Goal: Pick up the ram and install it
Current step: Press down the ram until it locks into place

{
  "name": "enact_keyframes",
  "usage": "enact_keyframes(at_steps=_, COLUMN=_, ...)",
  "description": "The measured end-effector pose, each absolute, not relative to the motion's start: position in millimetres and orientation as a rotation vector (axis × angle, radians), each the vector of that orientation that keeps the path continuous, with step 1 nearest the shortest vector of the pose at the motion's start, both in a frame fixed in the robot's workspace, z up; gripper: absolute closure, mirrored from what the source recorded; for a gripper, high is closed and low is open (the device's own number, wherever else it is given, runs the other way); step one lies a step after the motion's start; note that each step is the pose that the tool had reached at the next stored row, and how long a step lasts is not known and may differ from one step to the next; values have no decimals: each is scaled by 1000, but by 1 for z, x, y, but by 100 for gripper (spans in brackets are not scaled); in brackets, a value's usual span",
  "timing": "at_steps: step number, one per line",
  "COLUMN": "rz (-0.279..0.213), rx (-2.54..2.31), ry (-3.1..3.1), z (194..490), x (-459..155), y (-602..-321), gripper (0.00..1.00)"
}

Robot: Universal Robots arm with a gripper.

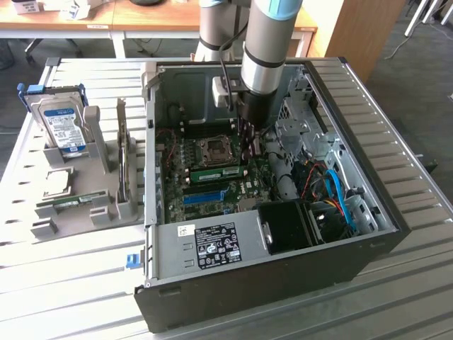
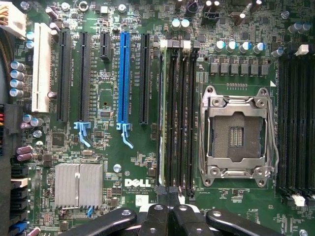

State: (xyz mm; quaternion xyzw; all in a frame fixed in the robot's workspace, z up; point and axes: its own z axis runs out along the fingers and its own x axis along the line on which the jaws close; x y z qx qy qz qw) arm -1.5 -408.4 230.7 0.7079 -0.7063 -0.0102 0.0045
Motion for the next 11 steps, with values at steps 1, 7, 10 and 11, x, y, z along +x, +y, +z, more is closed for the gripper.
enact_keyframes(at_steps=1, rz=-32, rx=2217, ry=-2213, z=230, x=-1, y=-408, gripper=89)
enact_keyframes(at_steps=7, rz=-32, rx=2217, ry=-2212, z=228, x=-1, y=-408, gripper=89)
enact_keyframes(at_steps=10, rz=-32, rx=2218, ry=-2213, z=227, x=-1, y=-408, gripper=89)
enact_keyframes(at_steps=11, rz=-32, rx=2218, ry=-2213, z=226, x=-1, y=-408, gripper=89)
